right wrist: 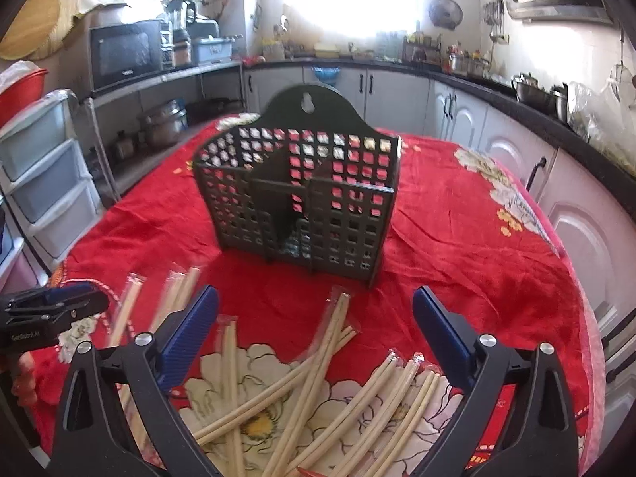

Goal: Organize utensils
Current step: 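Lower the left tool onto a chopstick and close it while the right tool grasps another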

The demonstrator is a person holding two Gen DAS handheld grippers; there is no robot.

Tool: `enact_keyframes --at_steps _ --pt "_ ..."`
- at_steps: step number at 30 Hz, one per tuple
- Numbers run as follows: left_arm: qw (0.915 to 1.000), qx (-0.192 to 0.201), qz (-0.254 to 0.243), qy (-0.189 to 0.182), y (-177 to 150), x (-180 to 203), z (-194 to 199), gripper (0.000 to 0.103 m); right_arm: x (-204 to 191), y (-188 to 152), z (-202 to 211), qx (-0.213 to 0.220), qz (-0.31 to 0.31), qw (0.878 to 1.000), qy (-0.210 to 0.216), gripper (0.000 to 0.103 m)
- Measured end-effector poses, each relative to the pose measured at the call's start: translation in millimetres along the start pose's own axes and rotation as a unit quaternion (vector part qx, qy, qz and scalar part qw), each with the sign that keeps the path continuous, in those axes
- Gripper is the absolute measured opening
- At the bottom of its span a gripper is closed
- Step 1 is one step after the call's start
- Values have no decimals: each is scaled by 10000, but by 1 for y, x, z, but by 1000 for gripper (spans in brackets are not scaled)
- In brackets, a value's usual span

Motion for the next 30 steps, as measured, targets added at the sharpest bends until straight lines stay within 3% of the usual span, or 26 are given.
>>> enact_keyframes --at_steps 2,8,18,22,27,30 --pt "9996 -250 24 -112 -5 1 -12 42 3 -1 -11 -188 -101 9998 26 88" --pt "9977 -637 185 -143 -11 -5 -35 41 11 -13 -50 -830 -265 9962 -33 75" --pt "9967 -706 315 -265 8 -18 -51 37 20 -28 -91 -1471 -492 9878 -136 55" --pt "9964 -735 352 -236 15 -24 -57 24 24 -28 -97 -1497 -551 9871 -163 47" --pt "9962 -798 314 -119 19 -33 -62 7 32 -26 -97 -1478 -631 9870 -88 22" --pt "9963 -779 332 -154 22 -35 -62 6 38 -24 -93 -1459 -688 9869 22 16"
Point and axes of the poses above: each gripper's, at about its wrist camera, not at the fingertips, and z roughly against the way its jaws point, x to its right, y to its top, the point moved 10 cm from there along -z, roughly the way its jaws point, and after that the axes turned 8 degrees about -z, right-handed, at the moved point
